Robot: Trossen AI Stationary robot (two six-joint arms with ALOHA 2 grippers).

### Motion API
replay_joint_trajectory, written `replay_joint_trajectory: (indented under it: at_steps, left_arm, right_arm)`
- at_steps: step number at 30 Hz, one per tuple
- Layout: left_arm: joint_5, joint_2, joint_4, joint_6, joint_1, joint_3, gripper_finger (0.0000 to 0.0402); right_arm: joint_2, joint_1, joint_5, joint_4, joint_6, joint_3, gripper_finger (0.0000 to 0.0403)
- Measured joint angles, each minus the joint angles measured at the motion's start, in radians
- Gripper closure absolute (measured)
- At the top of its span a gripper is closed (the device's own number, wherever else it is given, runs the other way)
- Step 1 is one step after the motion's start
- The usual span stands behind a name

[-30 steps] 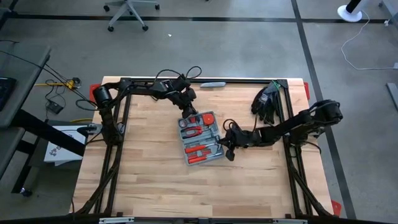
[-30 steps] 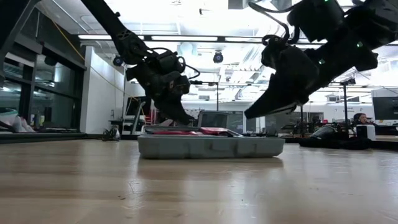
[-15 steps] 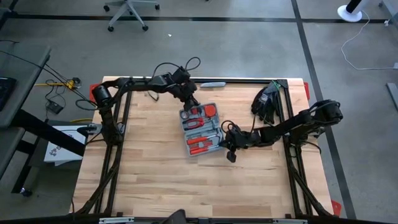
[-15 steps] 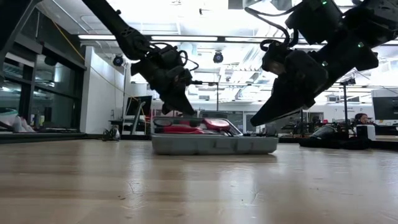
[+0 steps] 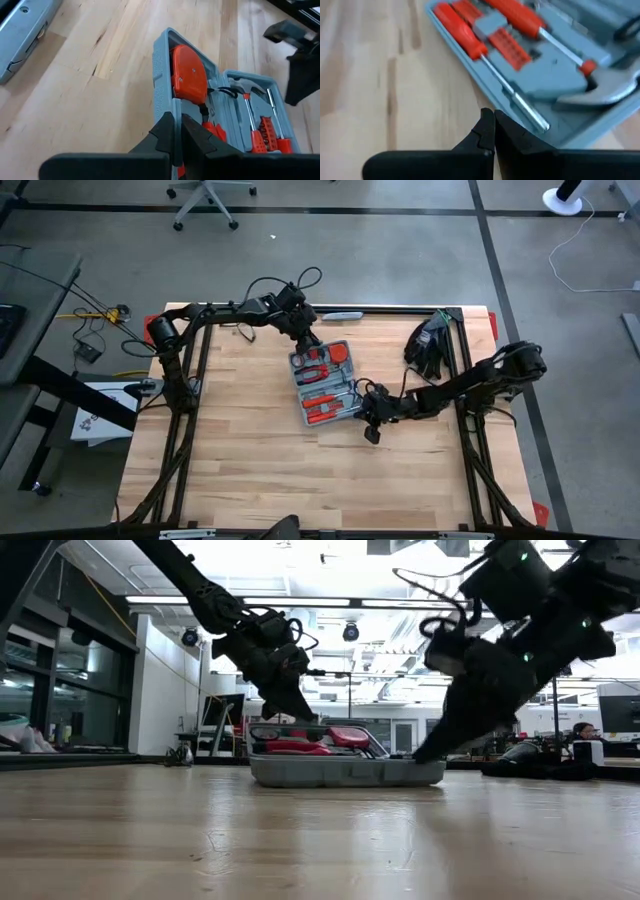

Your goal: Prefit tool cases

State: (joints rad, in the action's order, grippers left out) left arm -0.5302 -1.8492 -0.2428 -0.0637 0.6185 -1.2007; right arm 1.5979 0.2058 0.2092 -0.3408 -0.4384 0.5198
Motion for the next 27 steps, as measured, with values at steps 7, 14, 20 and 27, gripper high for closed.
replay_joint_trajectory:
  at_steps: [7, 14, 20, 27]
  left_arm:
    - [0.005, 0.002, 0.002, 0.009, -0.029, -0.001, 0.0392]
    - [0.014, 0.004, 0.006, 0.024, -0.053, -0.003, 0.0392]
    - [0.015, 0.032, -0.018, 0.026, -0.056, -0.003, 0.0392]
    - [0.006, 0.101, -0.045, 0.028, -0.081, 0.0, 0.0392]
  right_arm:
    - [0.129, 0.001, 0.002, -0.044, -0.033, 0.026, 0.0403]
    - [0.188, 0.002, 0.0, -0.033, -0.008, 0.101, 0.0403]
    - [0.189, 0.019, 0.033, -0.002, -0.032, 0.115, 0.0403]
    - [0.19, 0.017, 0.046, -0.006, -0.034, 0.115, 0.0403]
